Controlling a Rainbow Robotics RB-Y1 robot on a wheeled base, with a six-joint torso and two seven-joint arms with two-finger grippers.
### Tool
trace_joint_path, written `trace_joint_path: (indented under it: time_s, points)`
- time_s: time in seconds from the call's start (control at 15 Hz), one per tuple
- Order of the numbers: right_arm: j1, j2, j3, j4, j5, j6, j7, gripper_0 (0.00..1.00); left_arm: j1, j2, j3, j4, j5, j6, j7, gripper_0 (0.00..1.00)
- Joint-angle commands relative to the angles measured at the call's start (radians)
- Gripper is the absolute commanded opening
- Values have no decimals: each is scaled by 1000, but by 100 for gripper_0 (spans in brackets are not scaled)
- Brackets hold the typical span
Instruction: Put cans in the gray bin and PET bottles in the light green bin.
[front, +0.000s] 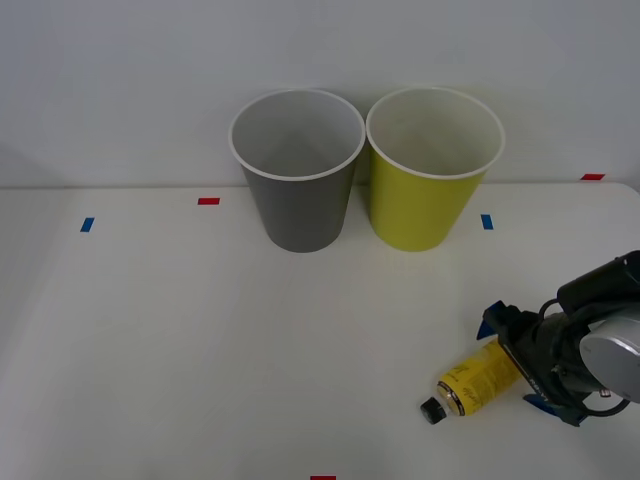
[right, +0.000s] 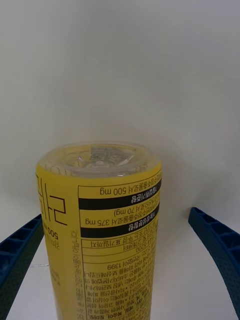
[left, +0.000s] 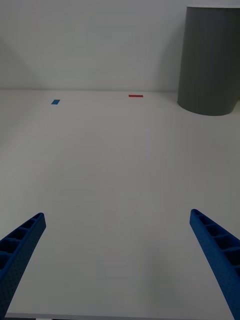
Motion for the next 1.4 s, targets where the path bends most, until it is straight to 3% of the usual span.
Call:
trace_joint_path:
  time_s: [0.07, 0.4, 0.47, 0.53, 0.87, 1.2, 1.4]
  points:
    - [-2, 2, 2, 2, -1, -9, -7, 100, 0, 0, 0, 0, 0, 0, 0, 100]
    - [-21, 2, 20, 45, 2, -46, -7, 100, 0, 0, 0, 0, 0, 0, 0, 100]
    - [-21, 2, 20, 45, 3, -47, -6, 75, 0, 0, 0, 0, 0, 0, 0, 100]
    - [-21, 2, 20, 44, 3, -46, -4, 3, 0, 0, 0, 0, 0, 0, 0, 100]
    - [-20, 3, 23, 36, 25, -46, 14, 0, 0, 0, 0, 0, 0, 0, 0, 100]
    - [-15, 3, 57, -2, 98, -24, 48, 0, 0, 0, 0, 0, 0, 0, 0, 100]
    - [54, 45, -37, -100, 148, -24, 232, 0, 0, 0, 0, 0, 0, 0, 0, 100]
